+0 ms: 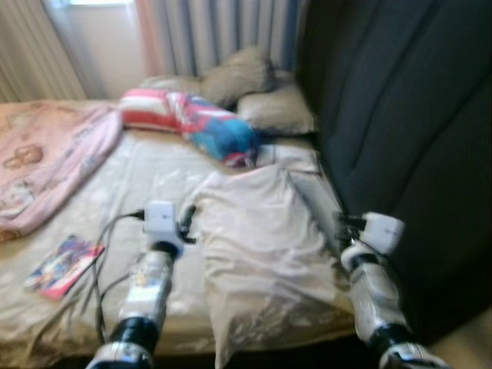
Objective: Clean up the room
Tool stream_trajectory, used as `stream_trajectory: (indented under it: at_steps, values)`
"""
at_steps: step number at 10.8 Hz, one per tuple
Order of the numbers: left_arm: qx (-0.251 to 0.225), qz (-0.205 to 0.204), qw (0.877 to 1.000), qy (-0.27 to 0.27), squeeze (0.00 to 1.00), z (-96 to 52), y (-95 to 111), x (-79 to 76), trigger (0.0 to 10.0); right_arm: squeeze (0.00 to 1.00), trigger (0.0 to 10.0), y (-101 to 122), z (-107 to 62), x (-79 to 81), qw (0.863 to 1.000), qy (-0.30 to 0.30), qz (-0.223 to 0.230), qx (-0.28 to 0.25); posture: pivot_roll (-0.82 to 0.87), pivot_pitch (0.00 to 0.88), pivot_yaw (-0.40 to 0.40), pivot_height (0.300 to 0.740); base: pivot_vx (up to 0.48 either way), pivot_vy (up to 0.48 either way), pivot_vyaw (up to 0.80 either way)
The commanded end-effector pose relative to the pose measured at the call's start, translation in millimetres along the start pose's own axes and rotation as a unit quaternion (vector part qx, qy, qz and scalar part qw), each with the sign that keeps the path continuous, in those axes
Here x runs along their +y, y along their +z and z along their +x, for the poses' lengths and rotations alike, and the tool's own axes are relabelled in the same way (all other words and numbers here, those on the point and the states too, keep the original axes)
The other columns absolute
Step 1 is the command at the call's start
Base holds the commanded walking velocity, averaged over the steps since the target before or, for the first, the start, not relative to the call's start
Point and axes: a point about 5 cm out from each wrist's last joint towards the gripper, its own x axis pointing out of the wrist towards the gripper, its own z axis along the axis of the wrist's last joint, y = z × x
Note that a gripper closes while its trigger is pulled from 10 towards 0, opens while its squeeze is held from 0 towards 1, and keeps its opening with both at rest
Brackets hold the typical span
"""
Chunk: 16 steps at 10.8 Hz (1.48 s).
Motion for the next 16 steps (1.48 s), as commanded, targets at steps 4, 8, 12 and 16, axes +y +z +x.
stream_trajectory:
  at_steps: [4, 8, 12, 16]
  values:
    - [0.004, -0.012, 1.0, 0.001, 0.0, 1.0, -0.3, -4.2, 10.0, 0.0, 10.0, 0.1, -0.9, -1.7, 1.0, 0.023, -0.001, 0.0, 0.07, 0.046, 0.019, 0.74, 0.272, 0.0, 0.4]
    - [0.004, -0.014, 1.0, 0.005, 0.0, 0.4, -0.7, -3.6, 10.0, 0.0, 10.0, 0.3, 0.1, -2.2, 1.0, 0.025, 0.0, 0.005, 0.07, 0.063, 0.007, 0.74, 0.285, 0.0, 0.0]
    - [0.005, -0.016, 1.0, 0.006, 0.0, -1.5, -2.1, -3.4, 10.0, 0.0, 10.0, 0.3, 1.0, -0.8, 1.0, 0.026, 0.0, 0.008, 0.08, 0.077, 0.0, 0.74, 0.283, 0.0, 0.0]
    - [0.024, -0.013, 1.0, -0.013, 0.0, -2.2, -5.3, -0.4, 10.0, 0.0, 10.0, -4.1, 0.7, 2.3, 1.0, 0.022, -0.004, 0.021, 0.08, 0.092, 0.008, 0.74, 0.068, 0.0, 0.0]
